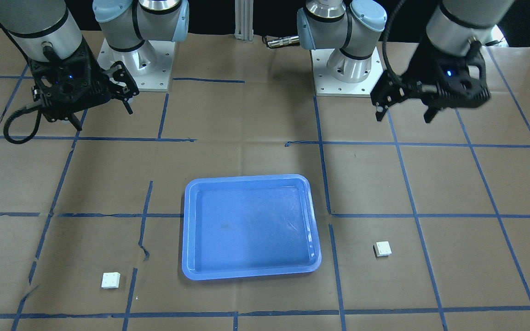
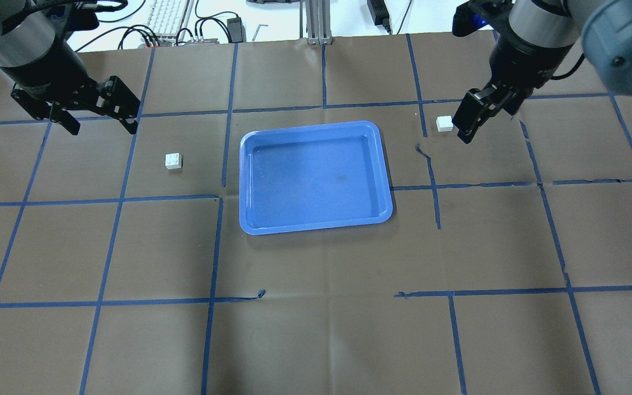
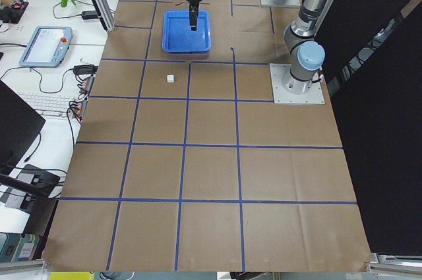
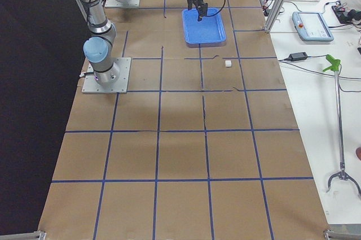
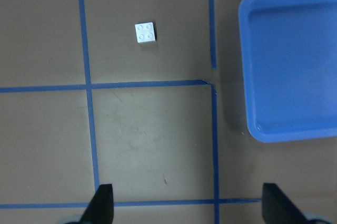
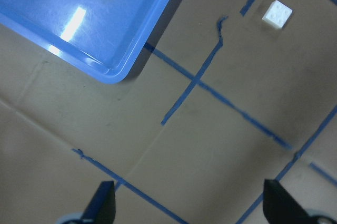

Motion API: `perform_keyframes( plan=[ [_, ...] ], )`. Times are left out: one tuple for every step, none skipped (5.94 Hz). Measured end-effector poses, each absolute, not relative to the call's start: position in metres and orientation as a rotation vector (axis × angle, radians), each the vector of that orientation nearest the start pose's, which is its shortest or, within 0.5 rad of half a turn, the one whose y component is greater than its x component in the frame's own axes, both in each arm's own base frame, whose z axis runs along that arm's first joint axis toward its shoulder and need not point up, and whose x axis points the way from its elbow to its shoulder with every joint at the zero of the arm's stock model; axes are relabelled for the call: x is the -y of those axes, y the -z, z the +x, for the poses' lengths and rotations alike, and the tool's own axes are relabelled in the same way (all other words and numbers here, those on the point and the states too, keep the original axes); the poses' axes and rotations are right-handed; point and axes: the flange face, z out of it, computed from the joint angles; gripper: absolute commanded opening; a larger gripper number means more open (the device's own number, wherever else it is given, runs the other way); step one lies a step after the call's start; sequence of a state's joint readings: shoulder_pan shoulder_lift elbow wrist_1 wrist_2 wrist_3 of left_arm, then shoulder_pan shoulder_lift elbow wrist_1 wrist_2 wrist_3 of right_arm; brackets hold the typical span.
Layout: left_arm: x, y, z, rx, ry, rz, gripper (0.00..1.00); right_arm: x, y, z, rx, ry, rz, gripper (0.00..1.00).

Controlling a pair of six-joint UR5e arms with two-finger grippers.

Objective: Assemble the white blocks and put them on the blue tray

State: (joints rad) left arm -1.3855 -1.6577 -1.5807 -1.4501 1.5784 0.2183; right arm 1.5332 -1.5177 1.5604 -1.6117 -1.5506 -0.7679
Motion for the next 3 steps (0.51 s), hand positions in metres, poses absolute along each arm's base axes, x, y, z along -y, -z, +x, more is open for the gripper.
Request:
perform_keyframes(
  plan=[
    [0.58, -0.401, -0.017, -3.131, 0.017, 0.051, 1.0, 0.538, -0.461, 0.096, -2.768, 0.051, -1.473, 1.0],
    [0.603, -0.349, -0.01, -3.136, -0.016, 0.051, 1.0, 0.559, -0.452, 0.068, -2.583, 0.068, -1.794, 1.0],
    [0.616, -0.297, -0.007, -3.136, -0.02, 0.052, 0.99, 0.586, -0.445, 0.039, -2.383, 0.082, -2.067, 1.0]
  ],
)
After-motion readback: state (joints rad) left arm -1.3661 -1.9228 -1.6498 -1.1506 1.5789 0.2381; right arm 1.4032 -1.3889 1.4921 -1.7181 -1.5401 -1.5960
